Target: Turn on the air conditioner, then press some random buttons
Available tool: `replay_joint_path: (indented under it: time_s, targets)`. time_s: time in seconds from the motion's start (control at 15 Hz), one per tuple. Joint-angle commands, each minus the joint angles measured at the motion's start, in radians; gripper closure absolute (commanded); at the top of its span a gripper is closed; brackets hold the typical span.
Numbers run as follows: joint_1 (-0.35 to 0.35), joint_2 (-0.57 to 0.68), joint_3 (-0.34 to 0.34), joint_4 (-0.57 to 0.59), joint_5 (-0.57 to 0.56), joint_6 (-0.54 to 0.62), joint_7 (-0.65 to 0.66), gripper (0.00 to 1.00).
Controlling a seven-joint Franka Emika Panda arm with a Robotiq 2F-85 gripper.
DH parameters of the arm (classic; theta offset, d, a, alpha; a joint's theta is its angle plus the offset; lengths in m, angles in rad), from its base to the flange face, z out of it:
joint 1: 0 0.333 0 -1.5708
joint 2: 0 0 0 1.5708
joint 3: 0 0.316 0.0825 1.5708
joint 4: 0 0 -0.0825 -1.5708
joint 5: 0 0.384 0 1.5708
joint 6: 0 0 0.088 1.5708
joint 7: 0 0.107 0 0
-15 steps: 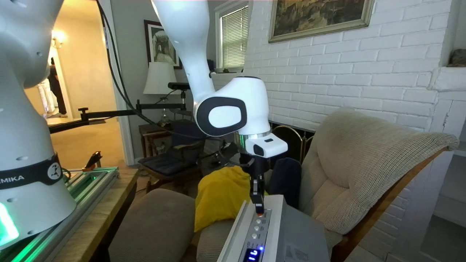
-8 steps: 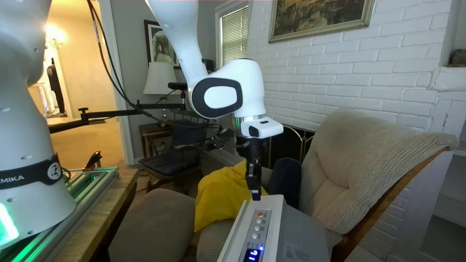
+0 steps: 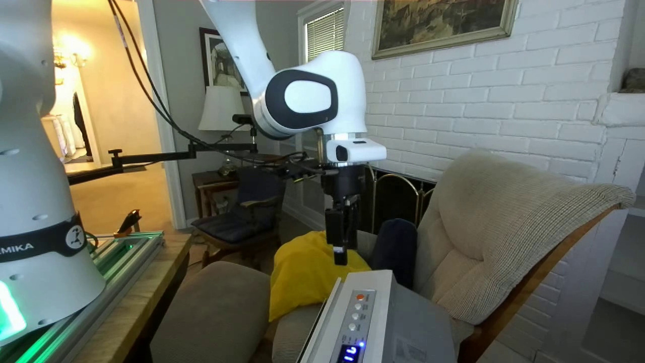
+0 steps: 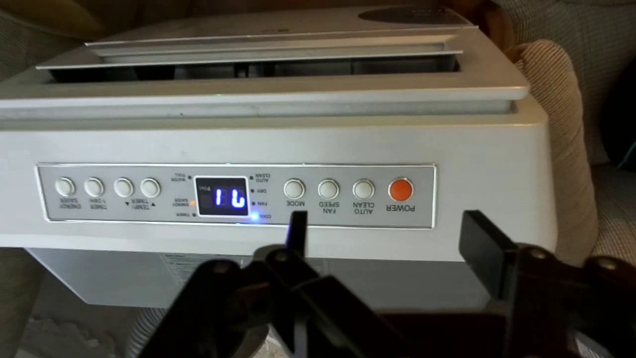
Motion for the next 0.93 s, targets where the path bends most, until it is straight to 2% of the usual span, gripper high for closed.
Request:
replay_joint_path:
  time_s: [0.0, 0.33, 0.73, 0.87]
  targets:
    - [-0.070, -0.095, 0.068, -0.028, -0.068, -0.108, 0.139, 0.00]
    - [-0.178, -0.131, 0.167, -0.030, -0.051, -0.143, 0.205, 0.00]
    - [-0.277, -0.166, 0.223, -0.061, -0.045, -0.104, 0.141, 0.00]
    - [-0.300, -0.184, 0.238, -0.077, -0.039, -0.117, 0.078, 0.00]
